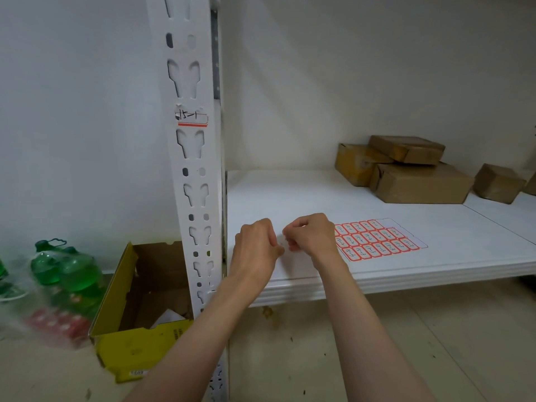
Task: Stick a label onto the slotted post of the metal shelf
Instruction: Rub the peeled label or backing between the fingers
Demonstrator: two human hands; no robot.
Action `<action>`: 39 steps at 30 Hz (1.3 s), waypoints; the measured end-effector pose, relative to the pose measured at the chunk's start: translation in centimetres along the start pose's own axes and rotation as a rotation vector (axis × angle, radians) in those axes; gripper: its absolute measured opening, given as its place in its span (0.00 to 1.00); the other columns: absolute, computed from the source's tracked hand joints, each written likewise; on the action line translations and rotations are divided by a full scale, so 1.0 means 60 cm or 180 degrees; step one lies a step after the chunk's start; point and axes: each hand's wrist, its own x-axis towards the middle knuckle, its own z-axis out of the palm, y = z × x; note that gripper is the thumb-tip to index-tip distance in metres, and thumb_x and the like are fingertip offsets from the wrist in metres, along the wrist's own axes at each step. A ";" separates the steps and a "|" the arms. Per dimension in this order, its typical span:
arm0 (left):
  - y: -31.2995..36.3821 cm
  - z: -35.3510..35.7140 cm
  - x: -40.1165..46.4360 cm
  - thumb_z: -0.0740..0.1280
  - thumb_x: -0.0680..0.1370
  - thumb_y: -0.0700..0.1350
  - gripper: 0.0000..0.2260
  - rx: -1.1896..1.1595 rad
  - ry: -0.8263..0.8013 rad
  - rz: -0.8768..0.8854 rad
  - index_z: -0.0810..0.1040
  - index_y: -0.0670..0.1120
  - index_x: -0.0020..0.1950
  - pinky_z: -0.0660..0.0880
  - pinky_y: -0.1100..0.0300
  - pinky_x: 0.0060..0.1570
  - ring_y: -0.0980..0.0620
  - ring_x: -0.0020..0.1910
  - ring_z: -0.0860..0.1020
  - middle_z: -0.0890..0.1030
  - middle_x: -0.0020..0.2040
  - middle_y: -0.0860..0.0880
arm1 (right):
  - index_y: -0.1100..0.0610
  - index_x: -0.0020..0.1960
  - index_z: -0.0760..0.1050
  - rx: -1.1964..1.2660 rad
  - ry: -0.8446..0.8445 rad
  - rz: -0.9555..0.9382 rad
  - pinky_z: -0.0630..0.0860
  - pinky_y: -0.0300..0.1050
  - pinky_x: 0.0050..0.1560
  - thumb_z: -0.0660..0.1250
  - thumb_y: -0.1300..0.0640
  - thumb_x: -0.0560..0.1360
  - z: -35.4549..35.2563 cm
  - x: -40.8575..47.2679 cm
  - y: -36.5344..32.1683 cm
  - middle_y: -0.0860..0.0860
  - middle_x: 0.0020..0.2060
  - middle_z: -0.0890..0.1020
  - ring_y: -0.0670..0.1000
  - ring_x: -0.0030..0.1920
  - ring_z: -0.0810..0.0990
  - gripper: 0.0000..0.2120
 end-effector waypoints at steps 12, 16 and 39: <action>0.005 0.005 0.006 0.73 0.74 0.37 0.09 -0.0135 0.0179 0.0181 0.82 0.50 0.38 0.74 0.65 0.39 0.54 0.39 0.81 0.82 0.38 0.52 | 0.64 0.42 0.85 0.0145 -0.0109 -0.0006 0.85 0.48 0.46 0.71 0.71 0.69 0.001 0.002 -0.004 0.58 0.37 0.86 0.57 0.39 0.87 0.06; 0.005 0.001 0.005 0.72 0.78 0.40 0.04 -0.0158 0.0144 0.0236 0.86 0.46 0.47 0.74 0.66 0.42 0.54 0.41 0.81 0.85 0.43 0.50 | 0.64 0.42 0.86 0.0223 -0.0048 -0.0049 0.85 0.48 0.46 0.72 0.70 0.70 0.001 0.004 -0.001 0.58 0.37 0.87 0.57 0.38 0.87 0.04; 0.005 -0.004 0.005 0.68 0.81 0.43 0.02 0.0236 0.0299 0.0311 0.79 0.45 0.51 0.78 0.55 0.47 0.50 0.43 0.78 0.79 0.47 0.48 | 0.62 0.37 0.84 0.0013 0.0101 -0.0176 0.84 0.41 0.39 0.76 0.67 0.71 -0.011 0.001 -0.007 0.56 0.34 0.85 0.55 0.36 0.86 0.05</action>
